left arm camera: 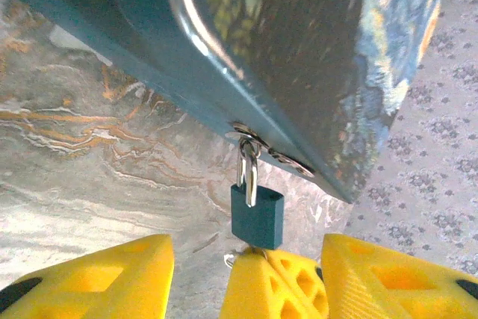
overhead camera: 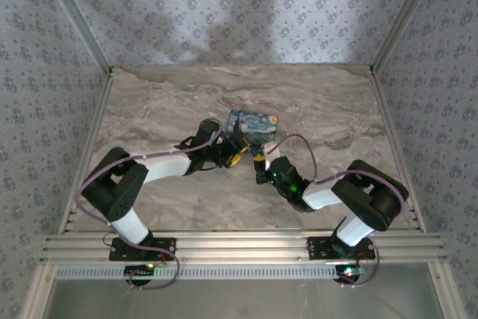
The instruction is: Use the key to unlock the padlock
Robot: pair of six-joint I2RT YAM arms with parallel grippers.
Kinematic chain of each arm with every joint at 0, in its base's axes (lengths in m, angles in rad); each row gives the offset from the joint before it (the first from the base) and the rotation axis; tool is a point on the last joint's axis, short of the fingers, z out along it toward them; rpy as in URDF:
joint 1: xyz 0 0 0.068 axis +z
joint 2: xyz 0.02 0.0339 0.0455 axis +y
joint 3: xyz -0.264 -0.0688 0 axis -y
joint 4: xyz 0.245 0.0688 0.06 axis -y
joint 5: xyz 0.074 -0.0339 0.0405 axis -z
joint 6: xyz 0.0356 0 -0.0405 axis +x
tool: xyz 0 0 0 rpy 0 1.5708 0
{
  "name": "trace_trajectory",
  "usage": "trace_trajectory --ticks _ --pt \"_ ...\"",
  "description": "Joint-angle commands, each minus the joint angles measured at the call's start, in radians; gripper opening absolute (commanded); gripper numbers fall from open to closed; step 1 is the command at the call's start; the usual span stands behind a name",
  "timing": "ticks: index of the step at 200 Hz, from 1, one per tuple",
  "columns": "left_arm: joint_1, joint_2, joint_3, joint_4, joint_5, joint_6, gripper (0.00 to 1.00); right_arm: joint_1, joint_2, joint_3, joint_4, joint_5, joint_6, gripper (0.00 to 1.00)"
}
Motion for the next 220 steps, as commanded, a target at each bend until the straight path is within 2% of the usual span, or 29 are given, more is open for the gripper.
trace_trajectory --ticks 1,26,57,81,133,177,220 --pt "0.036 -0.075 0.005 -0.097 -0.037 0.076 0.56 -0.046 0.009 -0.019 0.032 -0.108 0.161 0.00" --pt "0.093 -0.121 0.018 -0.173 -0.049 0.152 0.60 -0.091 0.043 -0.030 0.075 -0.198 0.275 0.00" --pt "0.178 -0.128 0.092 -0.296 -0.048 0.304 0.67 -0.123 0.059 -0.036 0.072 -0.218 0.372 0.00" --pt "0.224 -0.088 0.190 -0.402 -0.064 0.455 0.72 -0.164 0.081 -0.035 0.094 -0.280 0.452 0.00" --pt "0.252 0.069 0.415 -0.512 -0.042 0.645 0.76 -0.208 0.114 -0.029 0.091 -0.355 0.540 0.00" --pt "0.243 0.239 0.599 -0.597 -0.025 0.721 0.78 -0.233 0.122 -0.026 0.090 -0.390 0.566 0.00" --pt "0.238 0.327 0.641 -0.594 -0.009 0.717 0.78 -0.242 0.119 -0.029 0.066 -0.397 0.566 0.00"
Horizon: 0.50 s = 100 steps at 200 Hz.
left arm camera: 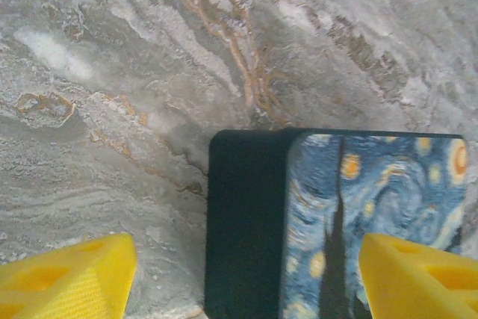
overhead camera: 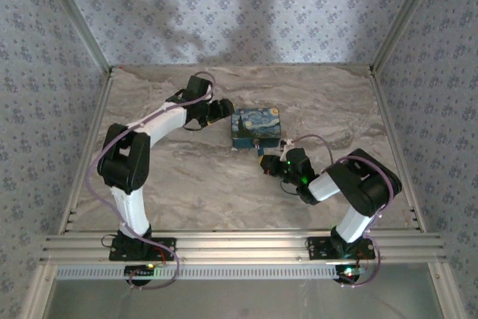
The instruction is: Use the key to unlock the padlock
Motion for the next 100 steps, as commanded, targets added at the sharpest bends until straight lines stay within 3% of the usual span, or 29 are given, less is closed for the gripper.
trace_trajectory --ticks 1,68,100 --pt "-0.011 0.038 0.035 -0.042 0.029 0.033 0.78 -0.011 0.014 -0.008 -0.038 -0.006 0.023 0.00" --pt "-0.015 0.060 -0.016 -0.008 0.045 0.016 0.78 -0.014 -0.002 -0.003 -0.101 -0.007 0.003 0.03" --pt "-0.013 0.059 -0.043 -0.008 0.036 0.014 0.78 -0.016 -0.028 -0.008 -0.137 0.008 -0.014 0.11"
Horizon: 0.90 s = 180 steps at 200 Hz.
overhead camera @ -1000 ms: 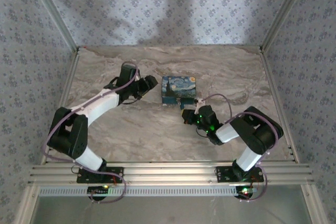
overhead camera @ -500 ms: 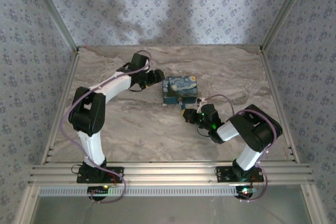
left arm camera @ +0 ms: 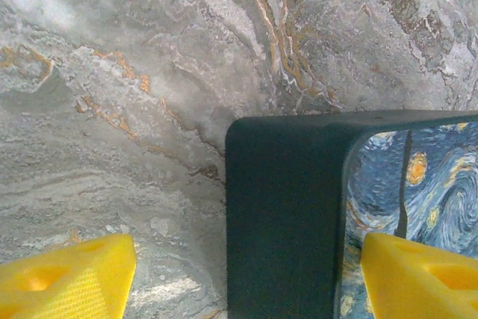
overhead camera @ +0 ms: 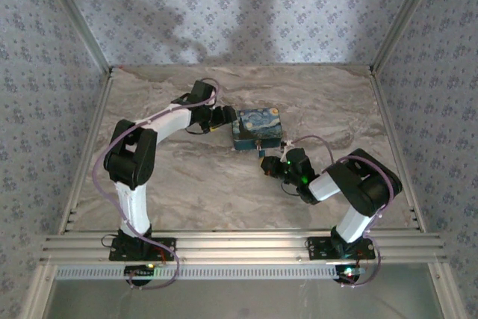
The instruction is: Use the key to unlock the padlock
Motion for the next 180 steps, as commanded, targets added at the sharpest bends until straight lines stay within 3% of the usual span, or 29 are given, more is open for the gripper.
trace_trajectory --ticks 1,54,97,130,180 --pt "-0.003 0.007 -0.033 -0.008 0.001 0.008 0.78 -0.011 -0.027 -0.009 -0.096 0.017 -0.013 0.11" --pt "-0.004 -0.013 -0.076 0.004 -0.011 0.000 0.78 -0.037 -0.131 -0.025 -0.207 0.023 -0.080 0.28" --pt "-0.007 -0.043 -0.119 0.019 -0.012 -0.011 0.78 -0.115 -0.202 -0.022 -0.216 -0.125 -0.188 0.43" --pt "-0.015 -0.065 -0.157 0.040 -0.010 -0.025 0.78 -0.152 -0.185 0.020 -0.188 -0.239 -0.210 0.53" --pt "-0.020 -0.091 -0.196 0.055 -0.015 -0.039 0.78 -0.161 -0.102 0.084 -0.151 -0.280 -0.211 0.67"
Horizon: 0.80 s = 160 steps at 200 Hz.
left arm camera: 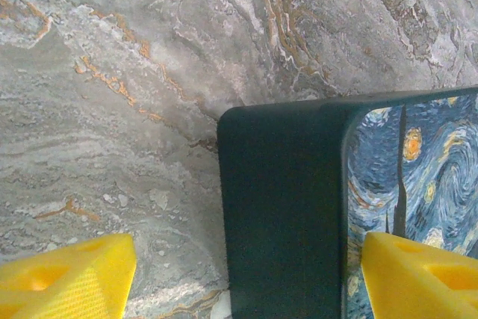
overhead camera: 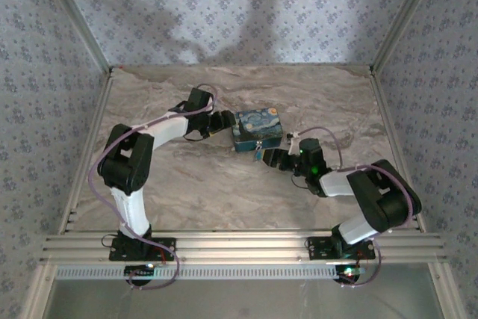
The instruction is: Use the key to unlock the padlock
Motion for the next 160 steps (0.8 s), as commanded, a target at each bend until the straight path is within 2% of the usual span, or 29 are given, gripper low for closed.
trace_trajectory --ticks 1,62,137,160 --pt "-0.013 -0.017 -0.045 -0.073 -0.025 -0.001 0.78 -0.011 0.056 0.043 0.035 -0.059 -0.017 0.67" --pt "-0.018 -0.025 -0.054 -0.069 -0.026 -0.009 0.78 -0.016 0.225 0.115 0.172 -0.126 0.015 0.66" --pt "-0.019 -0.028 -0.062 -0.058 -0.028 -0.019 0.78 -0.021 0.316 0.152 0.248 -0.146 0.018 0.62" --pt "-0.019 -0.026 -0.063 -0.055 -0.029 -0.021 0.78 -0.019 0.336 0.160 0.271 -0.159 0.021 0.58"
